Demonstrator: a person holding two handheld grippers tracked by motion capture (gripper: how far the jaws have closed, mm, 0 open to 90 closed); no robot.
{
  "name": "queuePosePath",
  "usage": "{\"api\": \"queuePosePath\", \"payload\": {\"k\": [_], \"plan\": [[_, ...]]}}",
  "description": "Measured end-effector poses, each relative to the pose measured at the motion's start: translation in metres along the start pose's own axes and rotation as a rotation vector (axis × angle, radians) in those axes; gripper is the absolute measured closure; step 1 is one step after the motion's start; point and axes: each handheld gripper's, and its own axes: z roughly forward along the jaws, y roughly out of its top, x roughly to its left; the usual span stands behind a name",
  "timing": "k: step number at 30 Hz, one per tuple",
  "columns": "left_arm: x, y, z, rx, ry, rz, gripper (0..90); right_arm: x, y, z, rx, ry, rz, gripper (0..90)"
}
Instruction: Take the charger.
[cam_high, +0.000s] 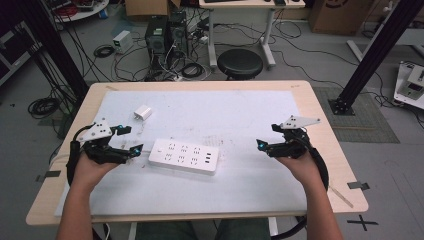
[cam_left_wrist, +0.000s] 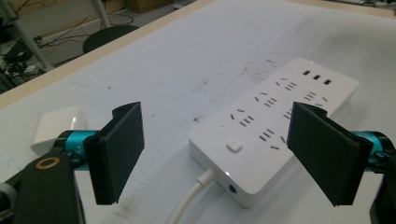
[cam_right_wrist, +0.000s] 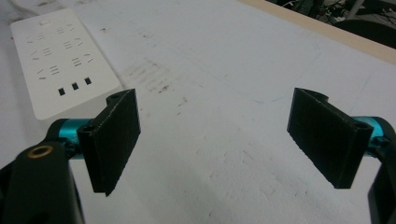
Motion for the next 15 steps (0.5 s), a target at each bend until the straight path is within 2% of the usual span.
{"api": "queuePosePath", "payload": {"k": [1,3,6,8,10,11,12,14,15], "plan": [[0.0,0.0,0.0,0.0,0.0,0.0,19.1,0.0,0.0,0.0,0.0,0.0,0.0,17.3],[0.011,0.006,0.006,-0.001,0.025,-0.01,19.0,0.0,0.002,-0.001,0.009,-0.001,0.005,17.3],[0.028,0.011,0.015,0.042,0.07,-0.018,18.9,0.001,0.003,0.0,0.014,-0.001,0.007,17.3],[0.043,0.014,0.024,0.05,0.077,-0.044,18.9,0.001,0.003,0.001,0.018,-0.002,0.002,17.3],[0.058,0.016,0.033,0.079,0.105,-0.057,18.9,0.001,0.004,0.002,0.021,-0.006,-0.002,17.3],[0.058,0.016,0.033,0.079,0.105,-0.057,18.8,0.001,0.004,0.002,0.021,-0.006,-0.002,17.3],[0.072,0.018,0.043,0.103,0.113,-0.076,18.7,0.003,0.003,0.004,0.026,-0.002,0.001,17.3],[0.083,0.019,0.053,0.132,0.134,-0.075,18.7,0.004,0.003,0.005,0.031,-0.006,0.002,17.3],[0.089,0.018,0.059,0.138,0.135,-0.092,18.6,0.004,0.003,0.006,0.036,-0.001,0.002,17.3]]}}
